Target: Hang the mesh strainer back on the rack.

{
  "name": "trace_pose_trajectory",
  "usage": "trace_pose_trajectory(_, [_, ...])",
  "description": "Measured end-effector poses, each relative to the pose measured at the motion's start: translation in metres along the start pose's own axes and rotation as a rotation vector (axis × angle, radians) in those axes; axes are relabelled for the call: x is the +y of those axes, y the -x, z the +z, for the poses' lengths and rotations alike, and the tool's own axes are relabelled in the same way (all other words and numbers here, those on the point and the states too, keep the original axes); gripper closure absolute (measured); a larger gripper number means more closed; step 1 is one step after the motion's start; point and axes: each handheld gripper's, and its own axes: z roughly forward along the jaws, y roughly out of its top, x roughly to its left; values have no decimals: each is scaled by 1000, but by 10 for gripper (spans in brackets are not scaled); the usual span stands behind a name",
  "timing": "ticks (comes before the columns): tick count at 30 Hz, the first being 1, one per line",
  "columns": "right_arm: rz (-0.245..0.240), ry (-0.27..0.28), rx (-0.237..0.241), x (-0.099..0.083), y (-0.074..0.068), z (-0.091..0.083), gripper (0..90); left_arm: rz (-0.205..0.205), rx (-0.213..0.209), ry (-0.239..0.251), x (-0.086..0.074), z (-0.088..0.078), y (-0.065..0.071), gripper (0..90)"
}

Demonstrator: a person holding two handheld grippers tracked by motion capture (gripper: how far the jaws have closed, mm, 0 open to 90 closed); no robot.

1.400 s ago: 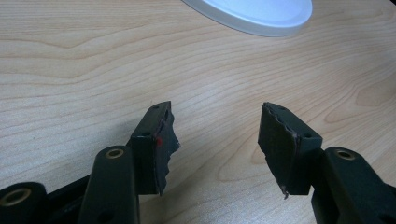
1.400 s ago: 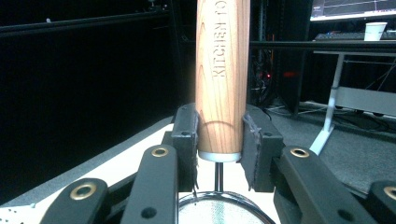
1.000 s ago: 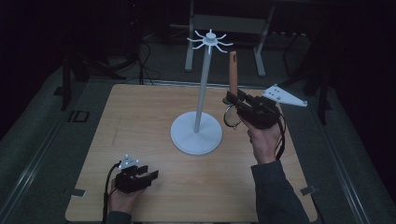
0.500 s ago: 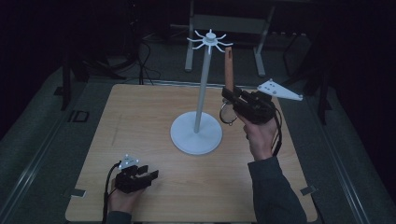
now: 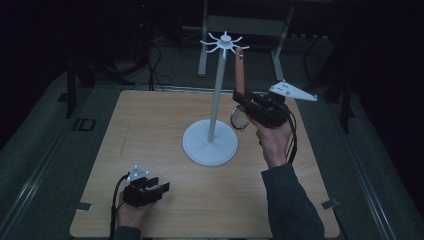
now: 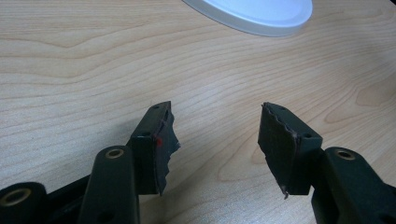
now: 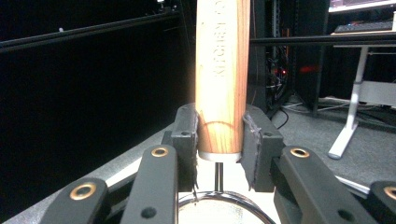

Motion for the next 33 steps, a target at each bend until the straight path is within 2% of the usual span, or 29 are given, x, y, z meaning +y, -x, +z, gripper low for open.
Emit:
trace_pose_trajectory(10, [4, -21, 11, 1, -1, 7, 683, 1, 0, 0, 0, -1, 0, 456])
trace_pose_trajectory(13, [-17, -26, 4, 0, -1, 7, 603, 1, -2, -1, 0, -1, 0, 456])
trace_pose_trajectory(16, [-44, -35, -17, -2, -2, 5, 573, 3, 0, -1, 0, -1, 0, 456])
trace_pose_trajectory(33, [-146, -108, -73, -5, -5, -8, 551, 1, -1, 0, 0, 1, 0, 456])
